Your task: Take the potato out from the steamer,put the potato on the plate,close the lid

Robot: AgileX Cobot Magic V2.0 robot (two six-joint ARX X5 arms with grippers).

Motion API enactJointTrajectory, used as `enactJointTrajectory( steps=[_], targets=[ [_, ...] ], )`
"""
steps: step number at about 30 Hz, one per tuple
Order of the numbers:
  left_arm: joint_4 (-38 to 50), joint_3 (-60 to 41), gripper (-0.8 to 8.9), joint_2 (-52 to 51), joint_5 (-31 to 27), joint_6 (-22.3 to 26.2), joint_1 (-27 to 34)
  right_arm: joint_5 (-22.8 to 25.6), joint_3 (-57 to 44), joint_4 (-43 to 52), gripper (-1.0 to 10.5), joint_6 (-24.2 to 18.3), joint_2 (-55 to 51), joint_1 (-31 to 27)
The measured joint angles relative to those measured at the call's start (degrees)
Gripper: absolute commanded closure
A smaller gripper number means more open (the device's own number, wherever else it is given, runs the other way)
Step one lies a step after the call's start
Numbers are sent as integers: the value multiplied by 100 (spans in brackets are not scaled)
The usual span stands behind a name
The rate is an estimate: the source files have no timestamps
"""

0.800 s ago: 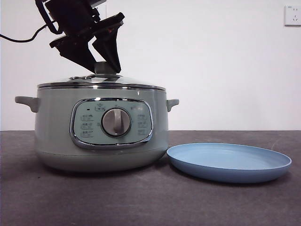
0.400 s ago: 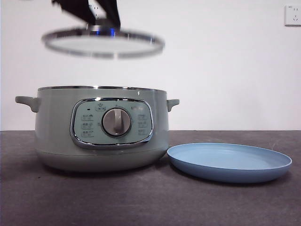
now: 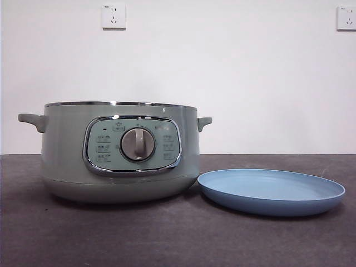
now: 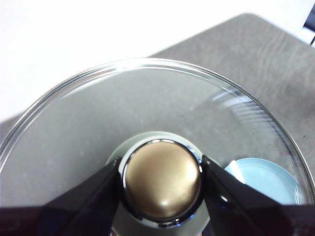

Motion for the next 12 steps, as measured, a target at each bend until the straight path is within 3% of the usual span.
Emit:
enactJointTrajectory(
  steps=[6, 12],
  targets=[
    [-450, 219, 822, -509, 4, 195, 0, 208, 48, 470, 297, 151, 236, 428],
    [-870, 219, 822, -1213, -175, 348, 0, 822, 444, 553, 327, 162, 870, 1287]
  ],
)
